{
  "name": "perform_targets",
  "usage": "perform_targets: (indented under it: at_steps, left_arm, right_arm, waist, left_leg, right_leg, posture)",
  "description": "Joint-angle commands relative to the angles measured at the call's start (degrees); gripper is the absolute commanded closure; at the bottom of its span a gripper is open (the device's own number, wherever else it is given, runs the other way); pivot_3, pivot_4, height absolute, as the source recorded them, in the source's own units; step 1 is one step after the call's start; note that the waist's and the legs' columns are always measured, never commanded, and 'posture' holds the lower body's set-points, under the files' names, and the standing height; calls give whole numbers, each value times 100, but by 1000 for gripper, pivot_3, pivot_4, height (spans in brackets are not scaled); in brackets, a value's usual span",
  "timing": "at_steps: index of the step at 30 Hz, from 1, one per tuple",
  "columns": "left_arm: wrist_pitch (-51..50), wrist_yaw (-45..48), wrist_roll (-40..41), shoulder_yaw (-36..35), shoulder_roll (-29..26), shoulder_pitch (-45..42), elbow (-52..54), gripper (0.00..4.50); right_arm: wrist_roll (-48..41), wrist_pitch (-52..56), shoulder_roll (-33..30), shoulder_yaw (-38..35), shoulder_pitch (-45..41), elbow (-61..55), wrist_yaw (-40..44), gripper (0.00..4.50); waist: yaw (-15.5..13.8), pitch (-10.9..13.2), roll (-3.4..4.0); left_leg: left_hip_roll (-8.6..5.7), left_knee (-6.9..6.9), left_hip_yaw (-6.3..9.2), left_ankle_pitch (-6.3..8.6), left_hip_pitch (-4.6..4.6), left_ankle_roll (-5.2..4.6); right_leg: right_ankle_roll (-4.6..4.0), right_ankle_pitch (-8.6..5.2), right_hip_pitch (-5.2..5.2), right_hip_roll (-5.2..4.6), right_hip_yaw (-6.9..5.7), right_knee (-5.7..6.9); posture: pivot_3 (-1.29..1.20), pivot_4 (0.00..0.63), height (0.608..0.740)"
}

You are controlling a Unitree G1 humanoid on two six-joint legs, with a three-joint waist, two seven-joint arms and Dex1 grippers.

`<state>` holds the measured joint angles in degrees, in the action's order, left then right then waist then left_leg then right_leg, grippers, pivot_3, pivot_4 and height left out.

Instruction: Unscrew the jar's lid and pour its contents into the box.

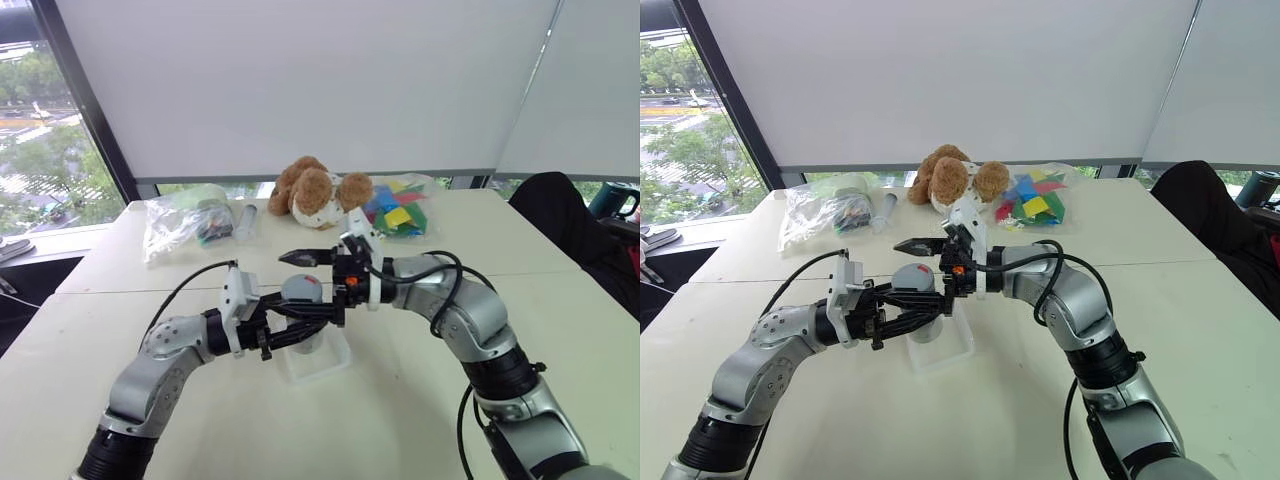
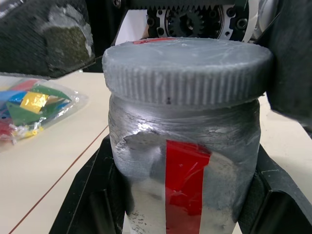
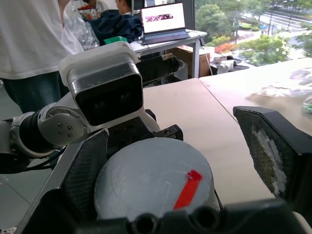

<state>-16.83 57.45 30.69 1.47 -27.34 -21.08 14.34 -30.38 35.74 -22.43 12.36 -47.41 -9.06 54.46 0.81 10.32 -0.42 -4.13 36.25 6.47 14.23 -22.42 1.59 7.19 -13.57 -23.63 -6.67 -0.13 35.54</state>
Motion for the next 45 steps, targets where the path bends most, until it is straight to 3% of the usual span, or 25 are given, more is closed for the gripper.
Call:
perform_targets:
  at_steps: [1, 17, 24, 32, 37, 45]
  left_arm:
    - [120, 121, 123, -60, -33, -22, 186, 2388]
    - [172, 158, 69, -57, -119, 4, 107, 2388]
    - [151, 168, 77, -98, -151, 154, 188, 2388]
    - [111, 123, 37, -36, -104, 87, 170, 2388]
    - [93, 126, 55, -5, -70, 47, 160, 2388]
    - [45, 95, 69, 56, -23, 35, 258, 2388]
  right_arm:
    - [0, -146, -107, -292, -36, 165, 94, 28]
    - [-293, -419, -717, -814, 408, 669, 802, 28]
    - [-1082, -42, -930, -1259, 743, 86, 1223, 28]
    - [-956, 109, -561, -779, 394, -464, 800, 28]
    - [-678, 273, -248, -456, -34, -338, 325, 28]
    - [-333, 37, -20, -241, -128, -75, 329, 28]
  waist:
    - [2, 0, 0]
    - [-11, 0, 0]
    - [21, 2, 2]
    - [-4, 2, 2]
    - [-5, 2, 3]
    - [-7, 2, 3]
  left_leg:
    - [0, 0, 0, 0, 0, 0]
    - [0, 0, 0, 0, 0, 0]
    - [2, -1, -2, 0, 0, 0]
    - [4, 1, -1, 0, 1, 0]
    - [4, 0, 1, 0, 1, 1]
    - [0, 0, 2, 0, 0, 1]
  right_leg:
    - [0, 0, 0, 0, 0, 0]
    - [0, 0, 1, 0, 0, -1]
    - [0, 0, 4, -1, 0, -6]
    - [0, 0, 4, 1, 0, -4]
    - [0, 0, 1, 1, 0, -2]
    - [0, 0, 2, 0, 0, -3]
  posture:
    - [0, 150, 740]
    - [0, 150, 740]
    - [0, 150, 740]
    - [0, 150, 740]
    - [0, 150, 740]
    - [0, 150, 740]
